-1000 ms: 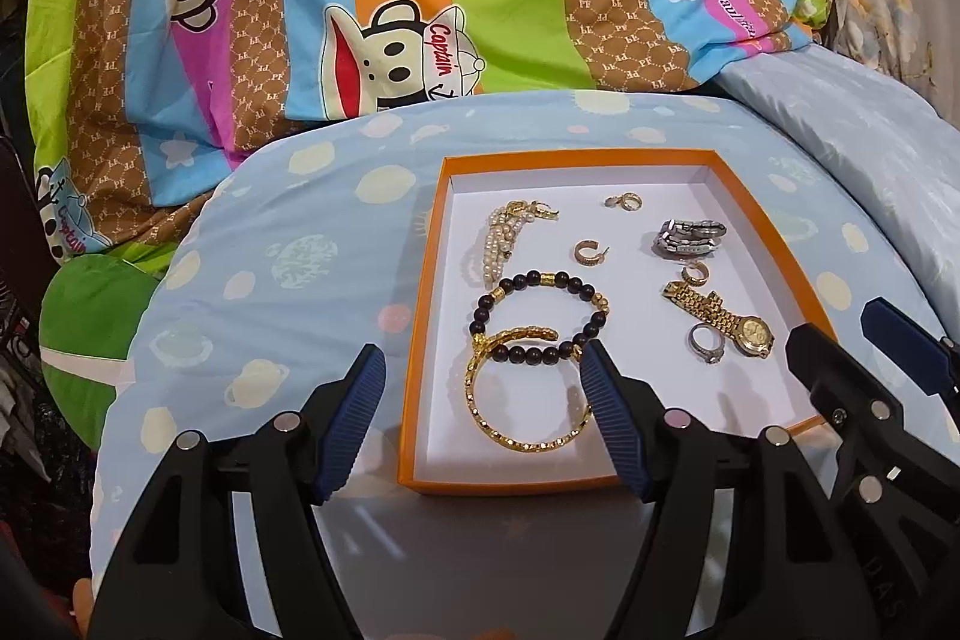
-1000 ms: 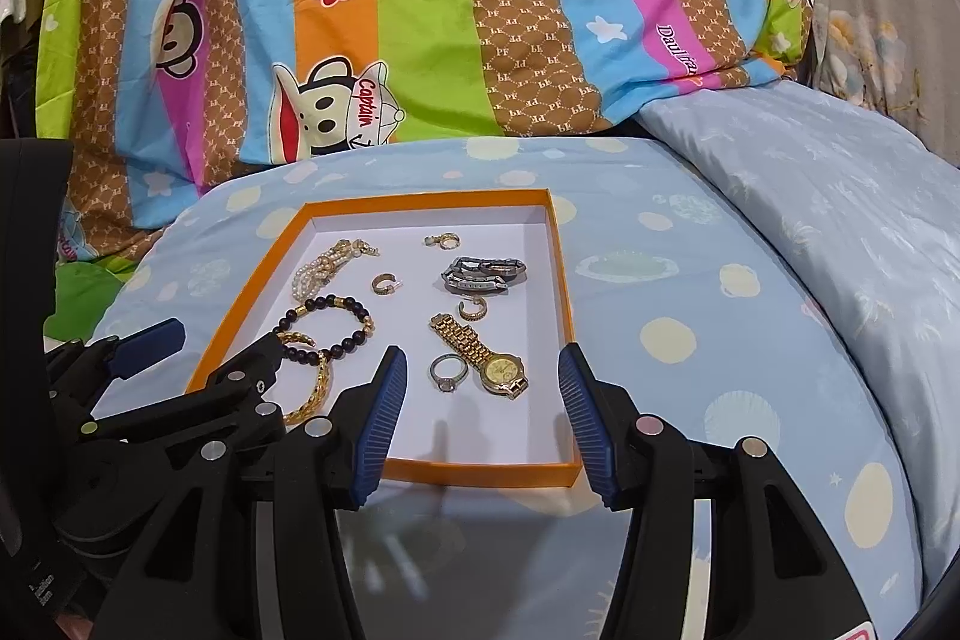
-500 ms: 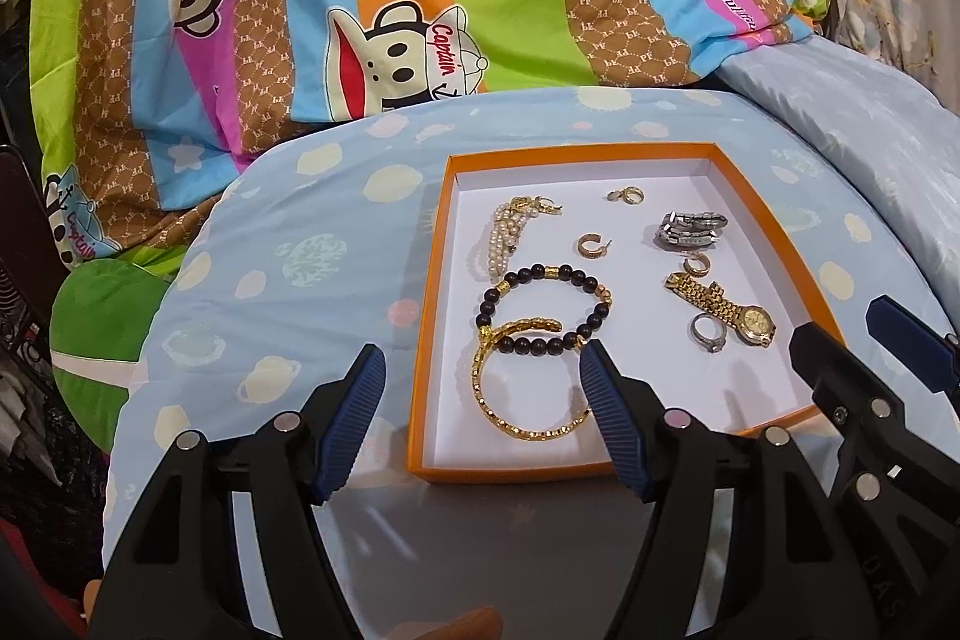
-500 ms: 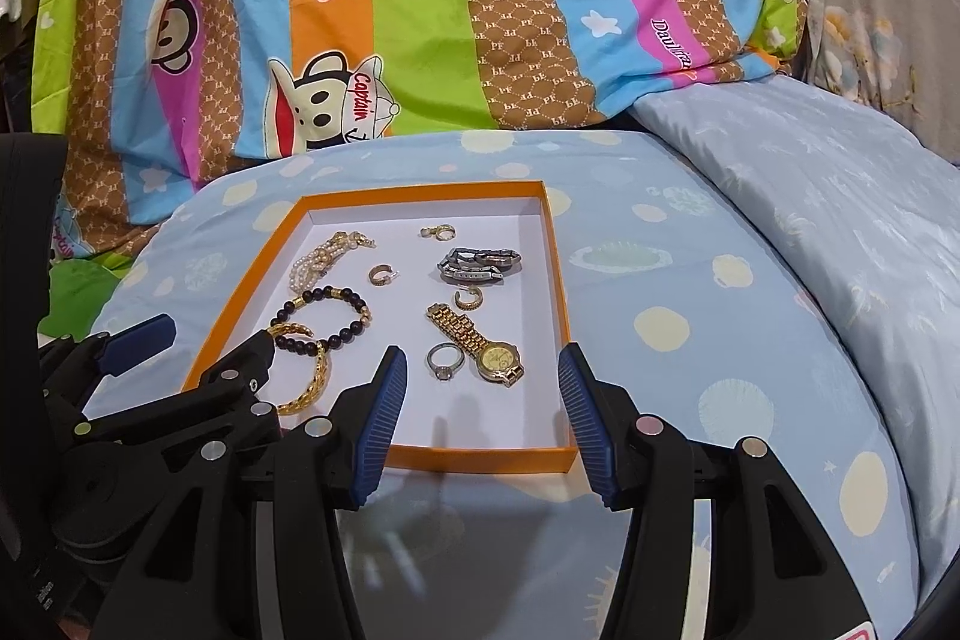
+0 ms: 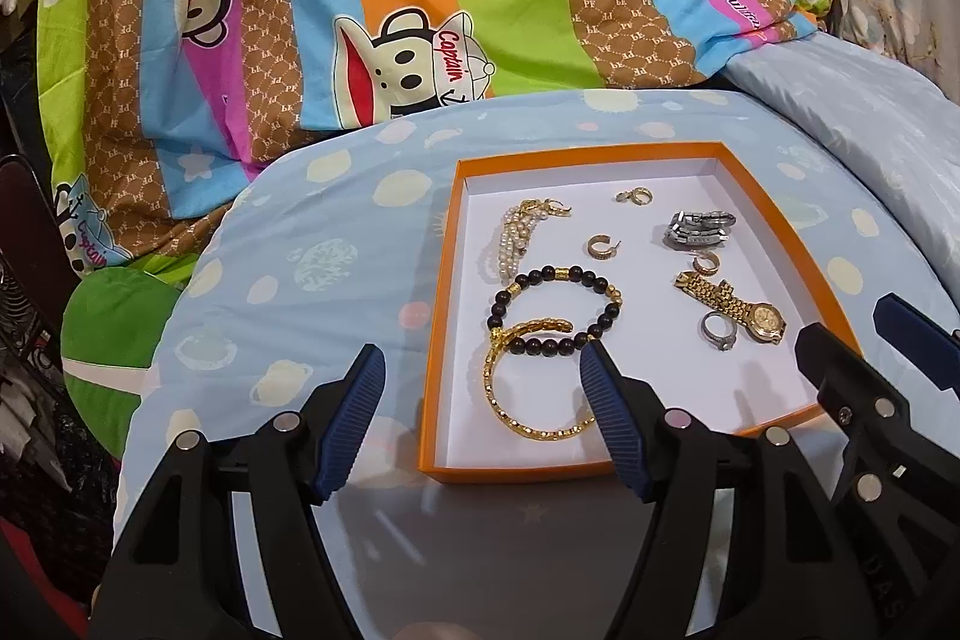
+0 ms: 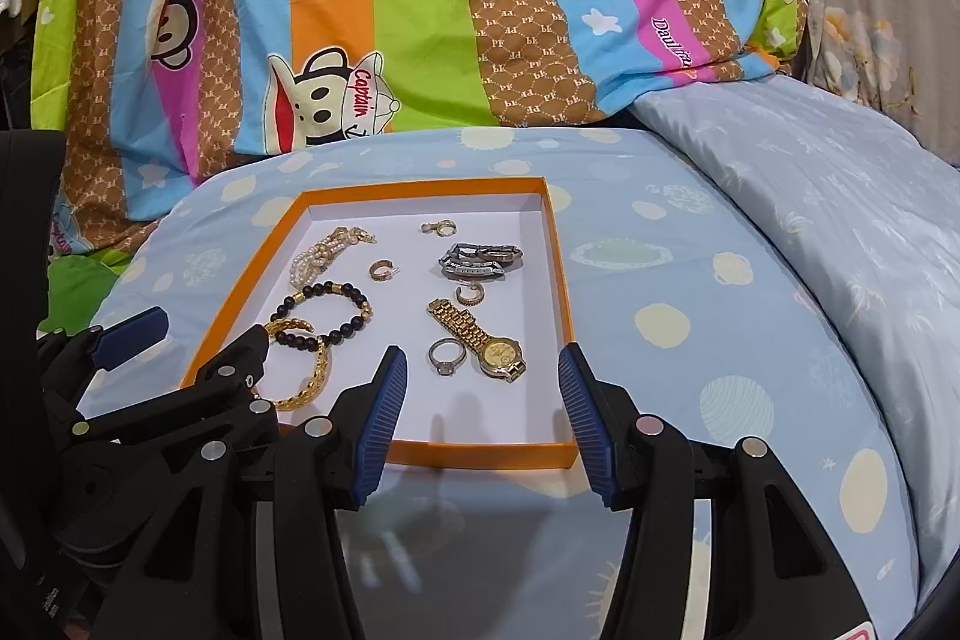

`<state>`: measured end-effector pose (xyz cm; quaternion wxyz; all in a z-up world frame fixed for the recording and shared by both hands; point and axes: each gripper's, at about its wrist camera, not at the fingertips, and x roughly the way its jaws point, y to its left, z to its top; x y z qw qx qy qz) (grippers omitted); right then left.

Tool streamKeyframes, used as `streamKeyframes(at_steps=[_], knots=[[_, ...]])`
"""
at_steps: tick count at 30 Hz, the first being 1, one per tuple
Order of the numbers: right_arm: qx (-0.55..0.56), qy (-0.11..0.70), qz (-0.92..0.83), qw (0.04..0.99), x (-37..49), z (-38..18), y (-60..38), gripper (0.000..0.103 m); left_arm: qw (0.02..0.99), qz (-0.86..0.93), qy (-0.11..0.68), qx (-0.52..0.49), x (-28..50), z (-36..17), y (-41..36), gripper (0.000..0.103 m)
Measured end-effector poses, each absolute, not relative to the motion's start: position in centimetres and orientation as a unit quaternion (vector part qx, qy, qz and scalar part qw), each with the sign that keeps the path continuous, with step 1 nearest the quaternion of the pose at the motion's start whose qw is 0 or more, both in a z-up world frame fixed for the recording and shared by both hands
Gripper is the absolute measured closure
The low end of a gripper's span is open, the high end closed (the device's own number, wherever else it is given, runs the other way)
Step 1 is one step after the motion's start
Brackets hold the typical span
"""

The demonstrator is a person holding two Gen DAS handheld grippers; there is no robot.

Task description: Organize jewelry

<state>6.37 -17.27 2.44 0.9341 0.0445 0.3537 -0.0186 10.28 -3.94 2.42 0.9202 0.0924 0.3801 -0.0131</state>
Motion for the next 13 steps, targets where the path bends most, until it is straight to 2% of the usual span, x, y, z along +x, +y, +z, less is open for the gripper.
streamKeyframes(at_steps=[13], knots=[[0.047, 0.353, -0.020, 0.934, 6.33, 2.30, -17.34, 0.050, 0.919, -0.021, 0.384, 0.089, 10.56, 2.30, -3.82, 0.038]])
